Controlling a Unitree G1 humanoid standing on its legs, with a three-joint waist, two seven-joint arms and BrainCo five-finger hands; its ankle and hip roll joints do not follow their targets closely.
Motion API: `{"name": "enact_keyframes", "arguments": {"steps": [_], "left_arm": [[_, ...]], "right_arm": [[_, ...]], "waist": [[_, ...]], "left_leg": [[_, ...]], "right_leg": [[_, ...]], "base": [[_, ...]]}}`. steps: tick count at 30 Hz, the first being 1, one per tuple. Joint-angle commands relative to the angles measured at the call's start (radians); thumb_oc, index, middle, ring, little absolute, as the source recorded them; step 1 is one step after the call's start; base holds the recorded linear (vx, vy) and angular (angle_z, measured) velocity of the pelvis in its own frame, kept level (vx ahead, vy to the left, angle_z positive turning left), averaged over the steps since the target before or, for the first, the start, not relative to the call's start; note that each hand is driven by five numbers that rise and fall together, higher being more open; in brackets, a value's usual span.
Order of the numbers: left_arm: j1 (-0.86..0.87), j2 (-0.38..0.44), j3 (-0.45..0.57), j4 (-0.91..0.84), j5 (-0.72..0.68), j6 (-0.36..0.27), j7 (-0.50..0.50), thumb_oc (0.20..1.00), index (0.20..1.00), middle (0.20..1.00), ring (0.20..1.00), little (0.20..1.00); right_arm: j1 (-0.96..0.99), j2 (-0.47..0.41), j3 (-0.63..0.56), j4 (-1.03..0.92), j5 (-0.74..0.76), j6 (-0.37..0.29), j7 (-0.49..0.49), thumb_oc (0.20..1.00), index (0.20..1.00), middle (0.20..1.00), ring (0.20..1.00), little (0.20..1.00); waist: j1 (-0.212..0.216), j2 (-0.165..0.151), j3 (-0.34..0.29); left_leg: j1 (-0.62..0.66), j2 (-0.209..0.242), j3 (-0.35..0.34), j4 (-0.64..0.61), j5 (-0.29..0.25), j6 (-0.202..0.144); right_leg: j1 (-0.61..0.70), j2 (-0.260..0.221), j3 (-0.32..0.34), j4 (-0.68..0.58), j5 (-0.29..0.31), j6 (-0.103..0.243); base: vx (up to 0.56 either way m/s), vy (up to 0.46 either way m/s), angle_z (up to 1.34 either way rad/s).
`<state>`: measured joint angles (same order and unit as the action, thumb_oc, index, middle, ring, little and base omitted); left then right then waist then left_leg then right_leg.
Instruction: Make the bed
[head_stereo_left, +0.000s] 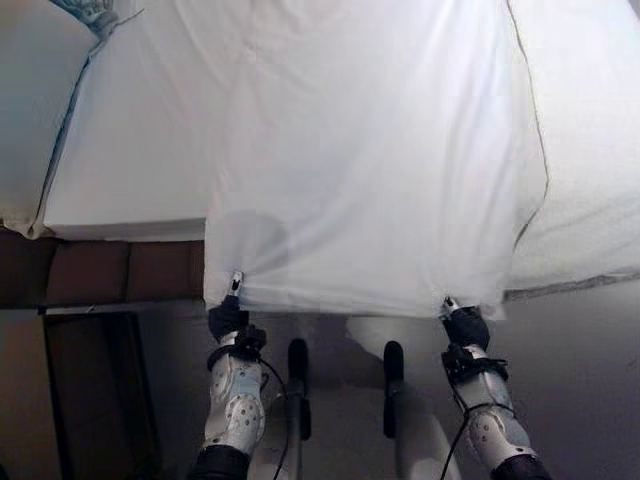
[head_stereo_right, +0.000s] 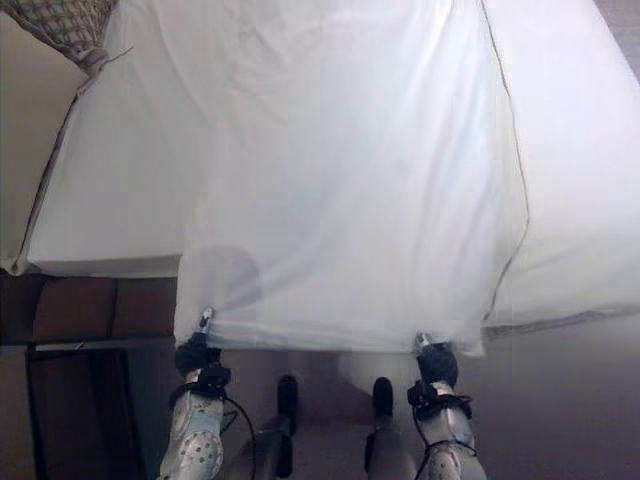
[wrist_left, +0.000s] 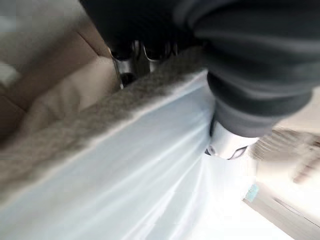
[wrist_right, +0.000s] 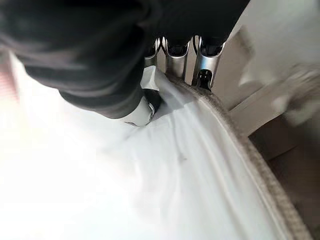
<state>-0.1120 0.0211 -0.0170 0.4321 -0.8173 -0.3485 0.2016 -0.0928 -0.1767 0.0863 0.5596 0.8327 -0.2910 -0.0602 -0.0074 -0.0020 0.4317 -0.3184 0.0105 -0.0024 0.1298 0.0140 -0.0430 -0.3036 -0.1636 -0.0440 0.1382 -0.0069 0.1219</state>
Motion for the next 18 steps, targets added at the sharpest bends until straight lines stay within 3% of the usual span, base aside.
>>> {"name": "enact_keyframes", "arguments": {"steps": [1, 2, 3, 4, 5, 7, 8, 17, 18], "left_arm": [[0.107, 0.198, 0.331, 0.083, -0.059, -0.120, 0.087, 0.200, 0.200, 0.200, 0.200, 0.200], [0.097, 0.194, 0.334, 0.122, -0.079, -0.130, 0.085, 0.200, 0.200, 0.200, 0.200, 0.200], [0.060, 0.200, 0.320, 0.285, -0.063, -0.103, 0.081, 0.200, 0.200, 0.200, 0.200, 0.200], [0.058, 0.201, 0.320, 0.286, -0.064, -0.104, 0.080, 0.200, 0.200, 0.200, 0.200, 0.200], [0.020, 0.203, 0.317, 0.442, -0.083, -0.095, 0.081, 0.200, 0.200, 0.200, 0.200, 0.200], [-0.002, 0.202, 0.317, 0.508, -0.096, -0.088, 0.078, 0.200, 0.200, 0.200, 0.200, 0.200], [-0.026, 0.209, 0.322, 0.648, -0.084, -0.060, 0.090, 0.200, 0.200, 0.200, 0.200, 0.200], [-0.021, 0.215, 0.344, 0.857, -0.056, -0.001, 0.079, 0.200, 0.200, 0.200, 0.200, 0.200], [-0.017, 0.214, 0.335, 0.872, -0.033, 0.009, 0.075, 0.592, 0.592, 0.592, 0.592, 0.592]], "right_arm": [[0.126, -0.107, -0.151, 0.135, -0.029, -0.025, -0.061, 0.200, 0.200, 0.200, 0.200, 0.200], [0.118, -0.105, -0.138, 0.173, -0.015, -0.017, -0.041, 0.200, 0.200, 0.200, 0.200, 0.200], [0.086, -0.107, -0.116, 0.302, -0.039, -0.004, -0.042, 0.200, 0.200, 0.200, 0.200, 0.200], [0.084, -0.107, -0.116, 0.303, -0.038, -0.005, -0.042, 0.200, 0.200, 0.200, 0.200, 0.200], [0.053, -0.102, -0.107, 0.403, -0.040, 0.005, -0.044, 0.200, 0.200, 0.200, 0.200, 0.200], [0.037, -0.100, -0.102, 0.450, -0.052, 0.009, -0.051, 0.200, 0.200, 0.200, 0.200, 0.200], [0.012, -0.089, -0.087, 0.521, -0.074, 0.021, -0.064, 0.200, 0.200, 0.200, 0.200, 0.200], [0.001, -0.066, -0.058, 0.668, -0.147, 0.054, -0.076, 0.200, 0.200, 0.200, 0.200, 0.200], [0.002, -0.065, -0.060, 0.682, -0.149, 0.056, -0.077, 0.200, 0.200, 0.200, 0.200, 0.200]], "waist": [[0.044, -0.054, -0.061], [0.046, -0.053, -0.061], [0.051, -0.050, -0.054], [0.051, -0.051, -0.055], [0.053, -0.049, -0.058], [0.053, -0.048, -0.057], [0.056, -0.048, -0.064], [0.061, -0.055, -0.088], [0.061, -0.054, -0.090]], "left_leg": [[-0.069, -0.064, -0.006, 0.083, -0.047, 0.033], [-0.073, -0.064, -0.009, 0.083, -0.046, 0.032], [-0.069, -0.063, -0.013, 0.080, -0.045, 0.031], [-0.072, -0.064, -0.013, 0.079, -0.042, 0.032], [-0.074, -0.065, -0.016, 0.072, -0.038, 0.029], [-0.073, -0.065, -0.019, 0.066, -0.035, 0.027], [-0.072, -0.063, -0.021, 0.062, -0.034, 0.027], [-0.058, -0.056, -0.036, 0.017, -0.014, 0.021], [-0.056, -0.057, -0.038, 0.014, -0.011, 0.020]], "right_leg": [[-0.030, -0.070, -0.027, -0.066, 0.138, 0.048], [-0.031, -0.071, -0.031, -0.064, 0.136, 0.047], [-0.026, -0.071, -0.038, -0.063, 0.134, 0.046], [-0.029, -0.072, -0.038, -0.064, 0.136, 0.046], [-0.028, -0.074, -0.043, -0.067, 0.137, 0.045], [-0.026, -0.075, -0.048, -0.069, 0.137, 0.045], [-0.025, -0.077, -0.054, -0.074, 0.138, 0.045], [-0.013, -0.074, -0.073, -0.094, 0.140, 0.043], [-0.012, -0.074, -0.075, -0.093, 0.141, 0.044]], "base": [[-0.01, -0.014, 0.06], [-0.01, -0.002, 0.07], [-0.01, -0.002, 0.08], [0.00, 0.005, 0.12], [0.00, 0.004, 0.11], [0.01, -0.001, 0.11], [0.02, -0.003, 0.08], [0.02, -0.017, 0.06], [0.03, -0.034, 0.05]]}}
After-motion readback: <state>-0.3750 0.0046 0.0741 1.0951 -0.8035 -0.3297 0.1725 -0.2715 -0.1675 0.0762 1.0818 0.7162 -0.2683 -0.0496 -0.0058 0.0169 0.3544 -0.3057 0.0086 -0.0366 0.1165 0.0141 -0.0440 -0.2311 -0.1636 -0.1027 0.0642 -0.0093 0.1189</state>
